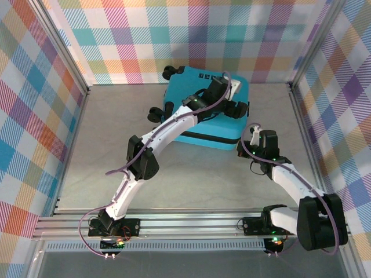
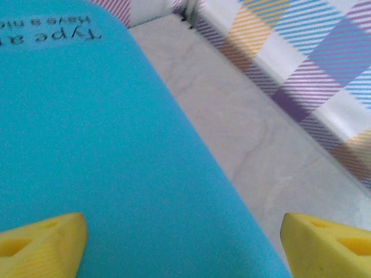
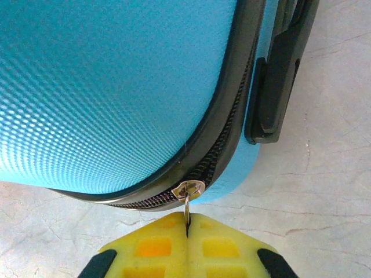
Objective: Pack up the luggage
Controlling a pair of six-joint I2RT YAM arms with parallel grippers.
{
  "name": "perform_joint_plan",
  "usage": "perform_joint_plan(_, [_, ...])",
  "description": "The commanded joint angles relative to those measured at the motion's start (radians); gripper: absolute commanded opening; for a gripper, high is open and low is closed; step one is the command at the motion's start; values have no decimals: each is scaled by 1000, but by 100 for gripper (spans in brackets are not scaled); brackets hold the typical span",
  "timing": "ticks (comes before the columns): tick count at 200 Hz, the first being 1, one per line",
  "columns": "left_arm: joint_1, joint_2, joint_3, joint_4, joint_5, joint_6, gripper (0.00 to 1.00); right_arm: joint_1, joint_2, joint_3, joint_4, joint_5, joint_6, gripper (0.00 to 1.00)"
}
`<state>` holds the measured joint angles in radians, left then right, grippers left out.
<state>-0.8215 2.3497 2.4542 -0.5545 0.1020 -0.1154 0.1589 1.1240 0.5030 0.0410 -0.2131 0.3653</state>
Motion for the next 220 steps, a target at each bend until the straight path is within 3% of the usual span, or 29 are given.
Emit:
perform_joint_plan(1, [-18, 6, 28, 113, 154, -34, 87, 42, -88, -4, 81, -73, 9, 0])
perform_joint_plan(60, [-95, 32, 30, 198, 258, -55, 89, 105, -124, -43, 80, -66, 17, 0])
perform_joint_plan(130, [-118, 108, 31, 165, 374, -124, 89, 120, -130, -44, 93, -78, 8, 0])
perform_joint_plan(169, [-125, 110, 12, 112, 199, -169, 87, 121, -134, -45, 83, -57, 9, 0])
perform_joint_plan(220, [-123, 94, 15, -73, -75, -202, 86, 108, -134, -9, -32, 102, -14, 0])
